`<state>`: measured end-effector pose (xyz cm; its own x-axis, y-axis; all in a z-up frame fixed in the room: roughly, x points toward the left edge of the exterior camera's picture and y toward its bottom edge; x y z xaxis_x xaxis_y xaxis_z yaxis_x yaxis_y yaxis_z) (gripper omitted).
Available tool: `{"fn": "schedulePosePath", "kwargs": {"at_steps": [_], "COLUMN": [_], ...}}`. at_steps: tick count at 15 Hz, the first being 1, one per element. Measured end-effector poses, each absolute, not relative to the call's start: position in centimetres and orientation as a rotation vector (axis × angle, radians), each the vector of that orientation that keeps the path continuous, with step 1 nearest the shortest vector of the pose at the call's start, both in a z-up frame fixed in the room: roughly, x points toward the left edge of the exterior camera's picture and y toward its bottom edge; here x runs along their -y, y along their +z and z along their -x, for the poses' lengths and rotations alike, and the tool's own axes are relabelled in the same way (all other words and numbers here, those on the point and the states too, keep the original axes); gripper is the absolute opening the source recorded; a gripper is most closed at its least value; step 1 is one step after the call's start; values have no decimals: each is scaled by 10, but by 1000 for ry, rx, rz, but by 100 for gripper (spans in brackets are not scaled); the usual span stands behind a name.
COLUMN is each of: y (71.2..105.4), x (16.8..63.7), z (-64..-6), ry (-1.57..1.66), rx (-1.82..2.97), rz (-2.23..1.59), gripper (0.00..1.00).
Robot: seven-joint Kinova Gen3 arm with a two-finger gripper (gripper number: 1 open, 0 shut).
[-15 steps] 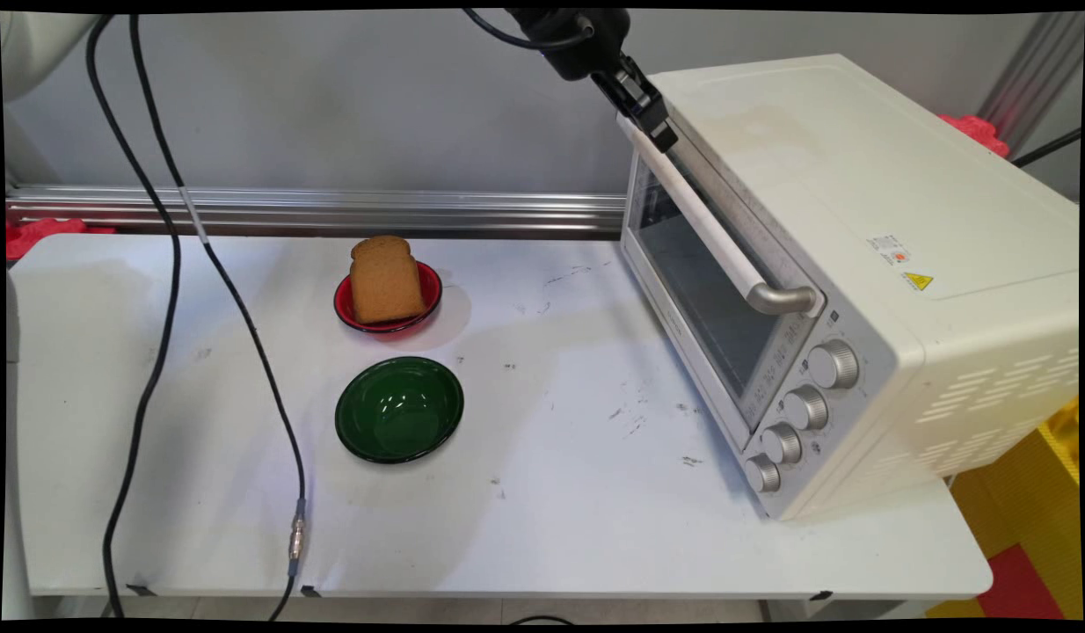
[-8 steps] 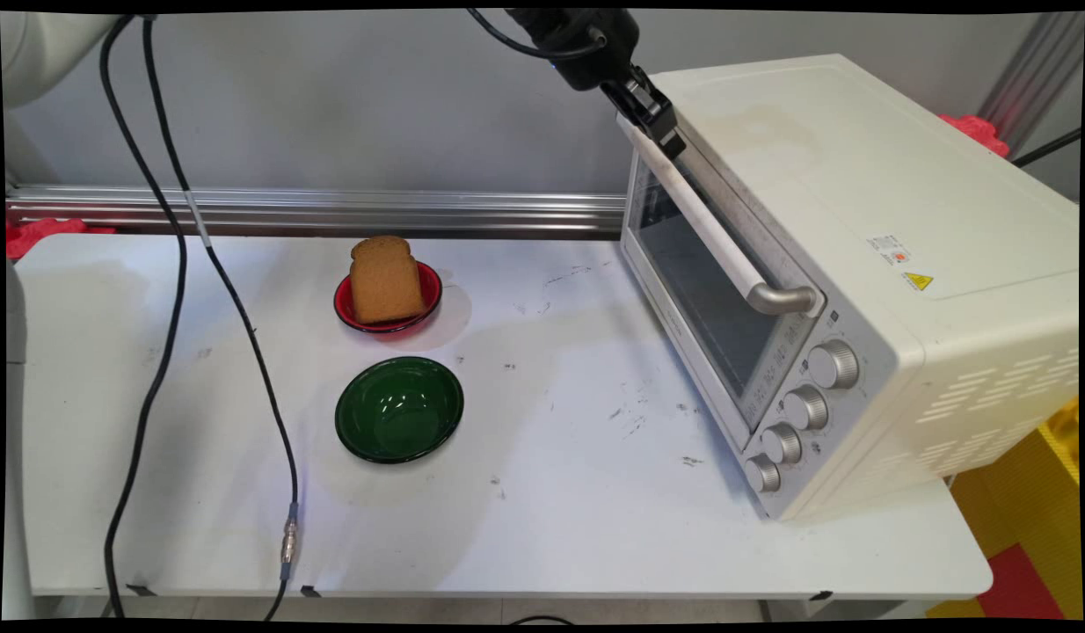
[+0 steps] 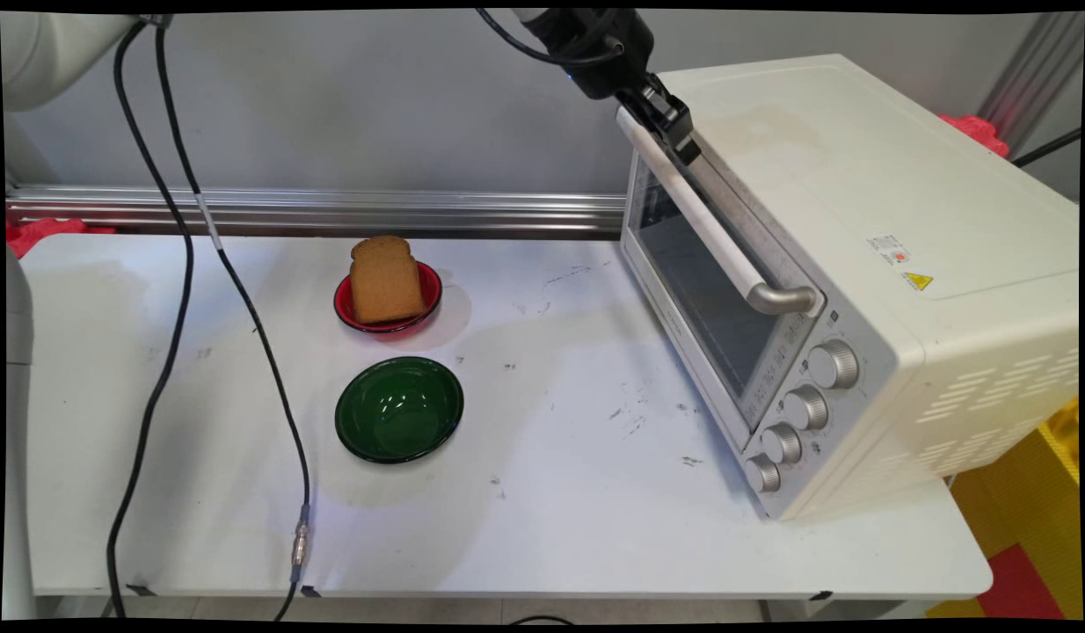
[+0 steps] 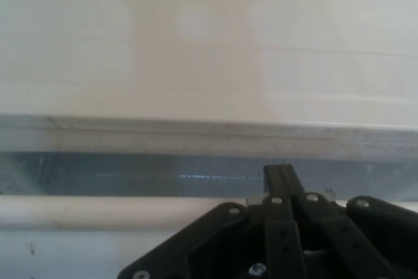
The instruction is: Open the oven
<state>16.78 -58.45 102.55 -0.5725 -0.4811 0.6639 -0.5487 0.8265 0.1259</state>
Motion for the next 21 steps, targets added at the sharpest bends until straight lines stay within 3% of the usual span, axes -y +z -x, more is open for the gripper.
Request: {"fn": "schedulePosePath", "kwargs": {"at_steps": [21], "y": [993], "x": [584], "z": [-157], "ry": [124], "rx": [2262], "rz": [-716], "gripper": [0]}}
